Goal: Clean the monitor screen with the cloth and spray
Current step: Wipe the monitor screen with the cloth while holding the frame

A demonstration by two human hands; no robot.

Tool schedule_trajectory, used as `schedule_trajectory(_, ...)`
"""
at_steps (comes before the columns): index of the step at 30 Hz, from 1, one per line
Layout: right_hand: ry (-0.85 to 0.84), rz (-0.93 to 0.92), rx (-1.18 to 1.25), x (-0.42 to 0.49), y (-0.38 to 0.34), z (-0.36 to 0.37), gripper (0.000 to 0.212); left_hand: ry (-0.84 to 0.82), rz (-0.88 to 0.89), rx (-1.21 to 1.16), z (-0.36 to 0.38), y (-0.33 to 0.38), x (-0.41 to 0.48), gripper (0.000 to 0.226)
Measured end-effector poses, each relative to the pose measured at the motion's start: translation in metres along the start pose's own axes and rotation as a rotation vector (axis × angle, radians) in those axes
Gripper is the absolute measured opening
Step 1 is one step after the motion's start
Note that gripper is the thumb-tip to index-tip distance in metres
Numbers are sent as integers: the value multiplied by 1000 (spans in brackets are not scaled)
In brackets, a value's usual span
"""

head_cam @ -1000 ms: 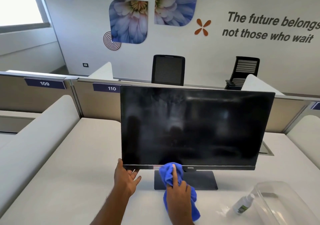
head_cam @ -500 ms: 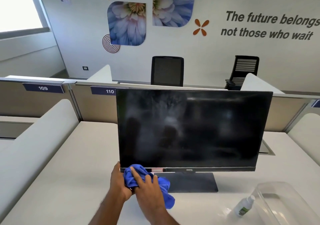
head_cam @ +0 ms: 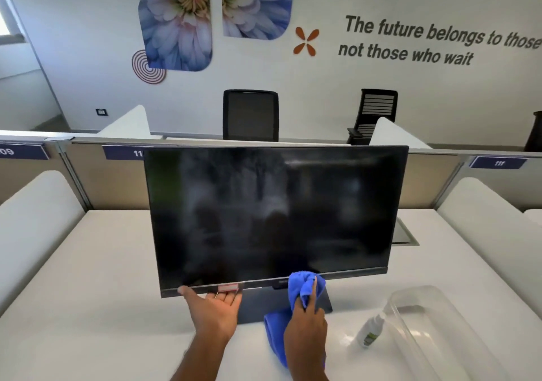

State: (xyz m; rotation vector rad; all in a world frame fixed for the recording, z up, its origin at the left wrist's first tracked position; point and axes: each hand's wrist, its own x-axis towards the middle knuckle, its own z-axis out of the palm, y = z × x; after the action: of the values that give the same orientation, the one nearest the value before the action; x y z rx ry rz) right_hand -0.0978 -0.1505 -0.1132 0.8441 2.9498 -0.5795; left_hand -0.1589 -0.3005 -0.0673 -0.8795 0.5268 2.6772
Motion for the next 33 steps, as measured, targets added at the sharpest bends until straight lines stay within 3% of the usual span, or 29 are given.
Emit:
schedule_trajectory(4, 107, -161, 109, -10, -5, -5, 84, -81, -27, 61, 14, -35, -5, 111)
schedule_trajectory(5, 82, -199, 59, -7, -3, -3, 106, -86, -33, 72, 16, -41, -6, 113)
schedule_trajectory(6, -53, -183, 137, 0, 0, -3, 129, -88, -34, 75, 19, -45, -7, 113)
schedule_trajectory(7, -116, -231, 204, 11, 15, 8, 138, -89, -31, 71, 21, -47, -7, 114)
schedule_trajectory(8, -77, -191, 224, 12, 16, 6, 130, -82, -25, 66, 23, -48, -7, 116)
schedule_trajectory(9, 18, -178, 102, 7, 18, 2, 107, -70, -21, 61, 24, -48, -7, 117)
schedule_trajectory(12, 196, -20, 202, 13, 23, -24, 39, -44, -16, 41, 26, -46, -7, 116)
schedule_trajectory(13, 237, 0, 170, 17, 26, -27, 35, -43, -16, 39, 27, -46, -8, 115)
schedule_trajectory(16, 221, 122, 89, 29, 33, -24, 48, -48, -11, 37, 27, -47, -8, 114)
schedule_trajectory(20, 289, 290, 249, 37, 43, -41, 43, -23, 14, 58, 27, -50, -8, 113)
schedule_trajectory(28, 347, 423, 525, 63, 57, -66, 60, 8, 35, 102, 28, -49, -6, 111)
schedule_trajectory(33, 398, 493, 688, 72, 60, -80, 55, 16, 38, 115, 30, -48, -9, 112)
